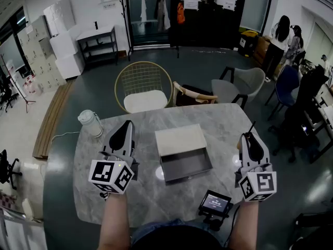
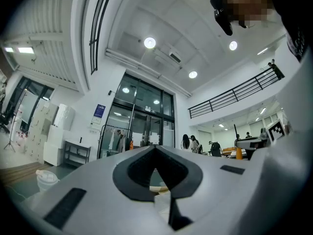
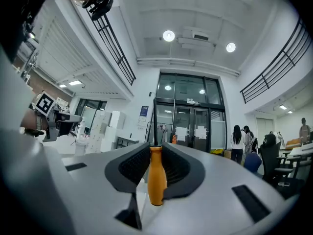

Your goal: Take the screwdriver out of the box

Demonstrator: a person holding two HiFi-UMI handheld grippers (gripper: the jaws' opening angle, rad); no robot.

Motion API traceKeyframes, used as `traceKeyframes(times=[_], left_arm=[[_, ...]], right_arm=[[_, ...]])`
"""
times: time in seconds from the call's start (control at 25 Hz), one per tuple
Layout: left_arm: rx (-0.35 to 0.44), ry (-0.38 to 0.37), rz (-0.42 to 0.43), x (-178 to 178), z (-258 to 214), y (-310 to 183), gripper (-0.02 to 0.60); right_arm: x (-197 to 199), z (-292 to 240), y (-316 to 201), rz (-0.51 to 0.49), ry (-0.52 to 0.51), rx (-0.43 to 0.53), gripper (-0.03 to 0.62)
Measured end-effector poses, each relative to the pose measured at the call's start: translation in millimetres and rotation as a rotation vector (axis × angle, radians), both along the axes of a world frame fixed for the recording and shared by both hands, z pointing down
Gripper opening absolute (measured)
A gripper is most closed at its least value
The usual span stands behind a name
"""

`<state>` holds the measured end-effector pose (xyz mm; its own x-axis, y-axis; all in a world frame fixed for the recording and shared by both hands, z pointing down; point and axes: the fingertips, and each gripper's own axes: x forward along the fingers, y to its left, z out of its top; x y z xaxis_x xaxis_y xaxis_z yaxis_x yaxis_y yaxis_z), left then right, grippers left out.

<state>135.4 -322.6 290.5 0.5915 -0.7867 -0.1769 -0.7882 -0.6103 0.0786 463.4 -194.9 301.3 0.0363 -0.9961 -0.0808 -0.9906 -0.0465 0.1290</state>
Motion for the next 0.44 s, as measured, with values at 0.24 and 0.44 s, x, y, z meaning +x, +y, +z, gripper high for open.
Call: traceKeyframes(times=[0.24, 0.44], left_arm=[[0.001, -0.002, 0.0, 1.0, 0.3, 1.1, 0.012], [0.007, -0.001, -0.003, 1.0, -1.7, 0.8, 0.012]], right_arm=[[-2.7, 0.1, -1.5, -0.012, 0.009, -0.005, 0.094], [-5.6, 0.3, -4.9, -0.033, 0.014, -0.008, 0.094]])
